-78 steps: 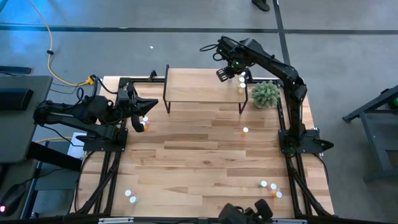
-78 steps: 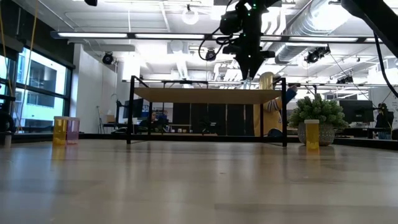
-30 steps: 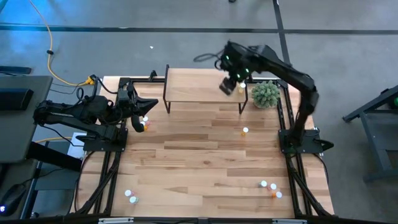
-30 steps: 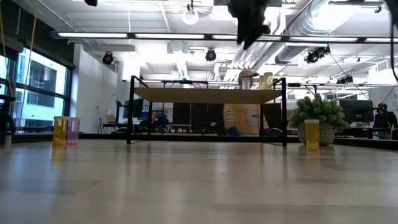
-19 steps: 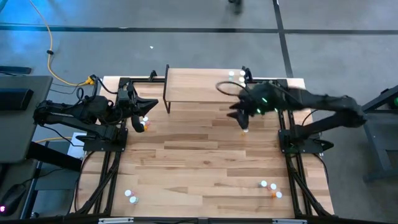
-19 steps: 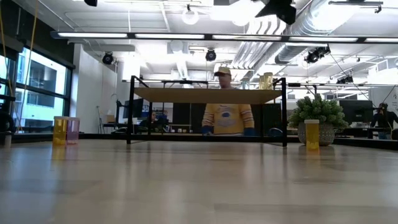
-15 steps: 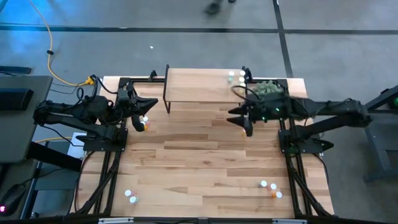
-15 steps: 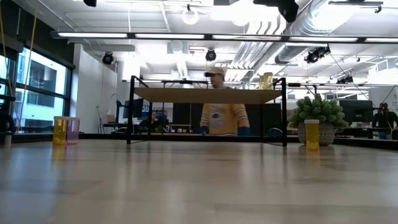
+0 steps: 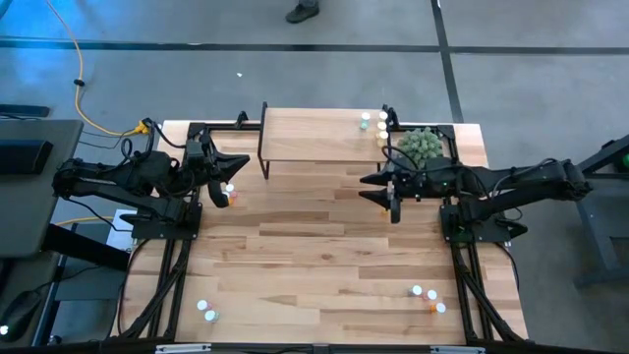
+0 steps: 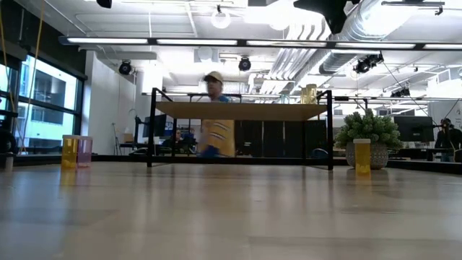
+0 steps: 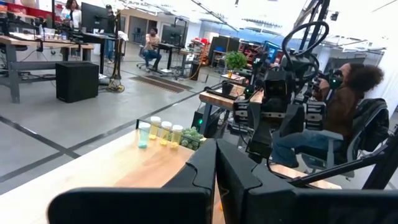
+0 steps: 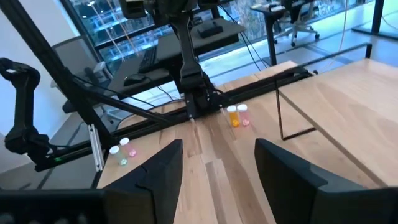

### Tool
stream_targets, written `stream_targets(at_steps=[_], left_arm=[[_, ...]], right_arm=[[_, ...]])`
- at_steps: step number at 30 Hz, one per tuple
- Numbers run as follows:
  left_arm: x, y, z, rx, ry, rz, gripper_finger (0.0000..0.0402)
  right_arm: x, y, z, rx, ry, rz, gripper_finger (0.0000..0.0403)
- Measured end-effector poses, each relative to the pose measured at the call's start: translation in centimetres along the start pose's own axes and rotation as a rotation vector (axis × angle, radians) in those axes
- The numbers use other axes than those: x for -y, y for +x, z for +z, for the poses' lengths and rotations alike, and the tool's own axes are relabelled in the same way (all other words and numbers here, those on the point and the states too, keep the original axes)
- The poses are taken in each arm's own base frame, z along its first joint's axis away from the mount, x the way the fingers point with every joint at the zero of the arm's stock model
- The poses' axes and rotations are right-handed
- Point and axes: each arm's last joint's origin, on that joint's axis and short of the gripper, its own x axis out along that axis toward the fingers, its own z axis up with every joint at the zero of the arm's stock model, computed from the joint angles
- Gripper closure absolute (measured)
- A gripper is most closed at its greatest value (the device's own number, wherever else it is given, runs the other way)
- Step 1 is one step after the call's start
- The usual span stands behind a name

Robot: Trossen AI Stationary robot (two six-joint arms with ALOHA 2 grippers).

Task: Pick and place medicine bottles onto shelf by color
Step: Put the right blue pill bottle on the shelf aligned with the other blue pill bottle

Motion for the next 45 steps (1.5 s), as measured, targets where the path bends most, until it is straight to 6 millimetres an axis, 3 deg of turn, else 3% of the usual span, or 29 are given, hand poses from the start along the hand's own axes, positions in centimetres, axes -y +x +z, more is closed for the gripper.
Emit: stream_targets(at_steps=[21, 25, 30, 32, 36, 41, 45], left_arm=[[0.0, 0.0, 0.0, 0.000, 0.000, -0.001, 0.0401], [0.0, 0.0, 0.0, -0.002, 0.001, -0.005, 0.0401], [0.0, 0.0, -0.4, -0.035, 0.019, -0.005, 0.0401], [0.0, 0.0, -0.4, -0.040, 0.022, -0.005, 0.0401], [0.2, -0.1, -0.4, -0.055, 0.067, -0.099, 0.0401], [0.1, -0.6, -0.5, -0.085, 0.069, -0.174, 0.0401], [-0.5, -1.5, -1.2, -0.169, 0.071, -0.168, 0.0401]], right_arm=[[0.0, 0.0, 0.1, 0.004, -0.088, 0.003, 0.0215], [0.0, 0.0, 0.1, 0.004, -0.092, 0.002, 0.0250], [0.0, 0.0, 0.1, 0.004, -0.093, 0.003, 0.0367], [0.0, 0.0, 0.1, 0.001, -0.103, 0.015, 0.0392], [-0.1, 0.0, 0.1, -0.003, -0.105, 0.030, 0.0376], [-0.1, 0.0, 0.1, -0.004, -0.109, 0.033, 0.0399], [-0.1, 0.0, 0.1, -0.006, -0.109, 0.041, 0.0393]])
